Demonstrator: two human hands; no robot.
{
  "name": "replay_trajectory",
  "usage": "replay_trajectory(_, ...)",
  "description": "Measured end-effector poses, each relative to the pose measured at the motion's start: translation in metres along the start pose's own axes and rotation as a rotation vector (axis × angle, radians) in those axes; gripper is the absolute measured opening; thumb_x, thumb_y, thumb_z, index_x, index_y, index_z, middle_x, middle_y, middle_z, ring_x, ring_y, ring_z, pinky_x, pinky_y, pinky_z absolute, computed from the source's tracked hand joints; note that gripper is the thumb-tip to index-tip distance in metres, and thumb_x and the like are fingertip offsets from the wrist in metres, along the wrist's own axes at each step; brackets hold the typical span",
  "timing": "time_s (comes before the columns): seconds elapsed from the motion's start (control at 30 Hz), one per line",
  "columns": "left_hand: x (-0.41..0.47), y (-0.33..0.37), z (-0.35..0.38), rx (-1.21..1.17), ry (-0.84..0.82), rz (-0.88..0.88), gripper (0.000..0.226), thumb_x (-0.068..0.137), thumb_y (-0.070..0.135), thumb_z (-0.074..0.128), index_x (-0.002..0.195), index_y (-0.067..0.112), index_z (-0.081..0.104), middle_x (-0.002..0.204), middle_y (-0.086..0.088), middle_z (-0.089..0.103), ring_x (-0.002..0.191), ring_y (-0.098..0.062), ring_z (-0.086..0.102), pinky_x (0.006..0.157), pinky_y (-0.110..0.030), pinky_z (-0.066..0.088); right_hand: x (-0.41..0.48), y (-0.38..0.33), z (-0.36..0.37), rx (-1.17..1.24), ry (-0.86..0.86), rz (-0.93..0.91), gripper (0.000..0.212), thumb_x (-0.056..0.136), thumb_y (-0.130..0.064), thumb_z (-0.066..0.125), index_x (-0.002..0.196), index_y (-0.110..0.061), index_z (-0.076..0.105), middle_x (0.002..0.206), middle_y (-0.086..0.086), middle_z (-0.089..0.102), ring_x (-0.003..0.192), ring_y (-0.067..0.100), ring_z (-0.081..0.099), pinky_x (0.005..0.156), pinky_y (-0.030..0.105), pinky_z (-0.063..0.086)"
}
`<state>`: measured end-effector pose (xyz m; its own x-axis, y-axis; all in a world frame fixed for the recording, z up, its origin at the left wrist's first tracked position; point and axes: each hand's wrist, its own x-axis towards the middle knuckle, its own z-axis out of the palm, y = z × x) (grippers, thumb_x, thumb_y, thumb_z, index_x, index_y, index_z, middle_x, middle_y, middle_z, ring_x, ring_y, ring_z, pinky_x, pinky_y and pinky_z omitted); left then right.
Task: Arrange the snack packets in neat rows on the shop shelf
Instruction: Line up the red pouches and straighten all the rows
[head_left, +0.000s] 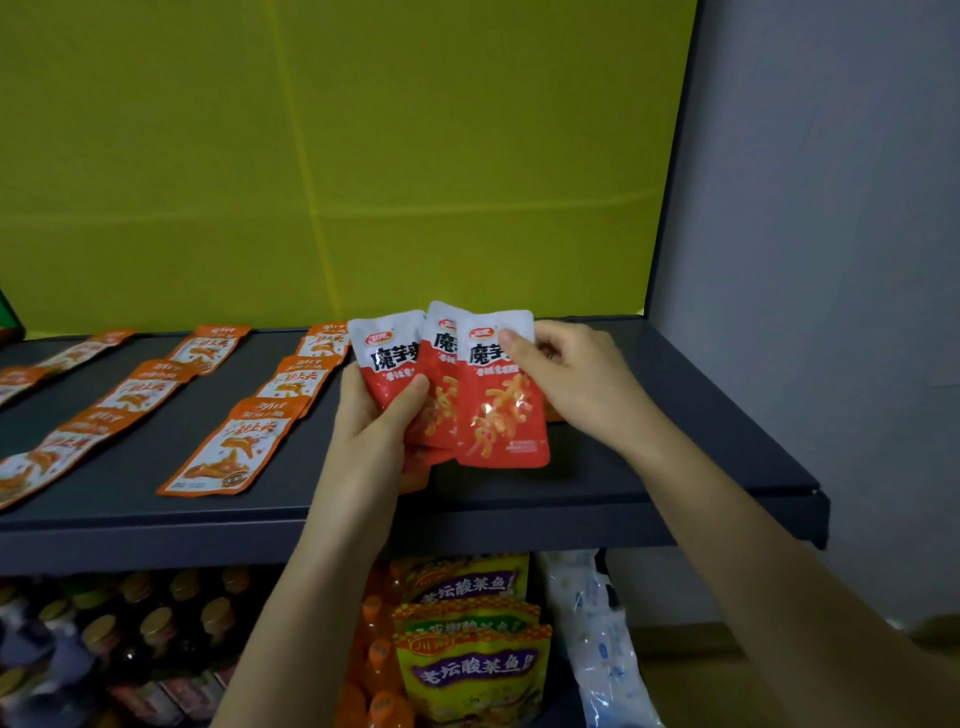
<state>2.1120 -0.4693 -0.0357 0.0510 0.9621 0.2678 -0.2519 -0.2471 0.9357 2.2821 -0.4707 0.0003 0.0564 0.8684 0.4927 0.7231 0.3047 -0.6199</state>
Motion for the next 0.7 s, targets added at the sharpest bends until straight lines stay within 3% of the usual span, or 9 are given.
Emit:
replay_trajectory(0.13, 0.01, 0.006, -0.008, 0.031, 0.068, 0.046, 0.035, 0.09, 0.016, 0.055, 0.123, 0.023, 0.049, 0.102, 0.009, 0.07, 0.088, -0.007, 0.068, 0.074, -0.03, 0.053, 0.004, 0.016, -0.019, 0.076, -0.031, 0.119, 0.048, 0.091, -0.044, 0.049, 0.089, 0.001, 0.066, 0.089, 0.016, 0.072, 0.088, 0.031, 0.066, 0.084, 0.046, 0.049)
replay_trajectory(0.3, 0.014, 0.007, -0.017, 0.063, 0.112, 0.015, 0.027, 0.088, 0.021, 0.058, 0.113, 0.028, 0.052, 0.1, 0.01, 0.069, 0.09, -0.011, 0.067, 0.087, -0.042, 0.052, -0.015, 0.035, -0.006, -0.051, -0.252, 0.207, 0.059, 0.091, -0.046, 0.047, 0.102, 0.011, 0.059, 0.098, 0.023, 0.069, 0.094, 0.033, 0.065, 0.089, 0.05, 0.047)
replay_trajectory(0.4, 0.013, 0.006, -0.015, 0.055, 0.104, 0.004, 0.035, 0.088, 0.02, 0.059, 0.121, 0.023, 0.05, 0.106, 0.005, 0.068, 0.095, -0.015, 0.066, 0.09, -0.043, 0.051, -0.016, 0.043, 0.0, -0.133, -0.255, 0.213, 0.061, 0.091, -0.05, 0.044, 0.099, 0.008, 0.062, 0.096, 0.018, 0.07, 0.091, 0.029, 0.065, 0.087, 0.048, 0.048)
replay_trajectory(0.5, 0.012, 0.005, -0.013, 0.055, 0.099, -0.003, 0.034, 0.087, 0.022, 0.059, 0.12, 0.026, 0.05, 0.107, 0.006, 0.068, 0.096, -0.015, 0.066, 0.089, -0.042, 0.052, -0.015, 0.05, 0.004, -0.27, -0.253, 0.182, 0.058, 0.089, -0.056, 0.041, 0.079, -0.004, 0.064, 0.09, 0.006, 0.066, 0.093, 0.022, 0.059, 0.084, 0.039, 0.046)
replay_trajectory(0.6, 0.011, 0.004, -0.012, 0.043, 0.084, -0.009, 0.032, 0.088, 0.022, 0.059, 0.118, 0.029, 0.05, 0.109, 0.005, 0.068, 0.098, -0.015, 0.066, 0.088, -0.041, 0.052, -0.016, 0.054, 0.006, -0.351, -0.225, 0.16, 0.049, 0.088, -0.057, 0.04, 0.059, -0.018, 0.046, 0.075, -0.004, 0.047, 0.09, 0.021, 0.051, 0.075, 0.032, 0.037)
replay_trajectory(0.7, 0.011, 0.004, -0.01, 0.037, 0.065, -0.008, 0.033, 0.089, 0.021, 0.058, 0.12, 0.027, 0.05, 0.111, 0.004, 0.067, 0.097, -0.014, 0.066, 0.083, -0.038, 0.054, -0.016, 0.056, 0.004, -0.36, -0.229, 0.173, 0.045, 0.088, -0.058, 0.04, 0.059, -0.023, 0.039, 0.074, -0.006, 0.042, 0.085, 0.018, 0.048, 0.071, 0.029, 0.032)
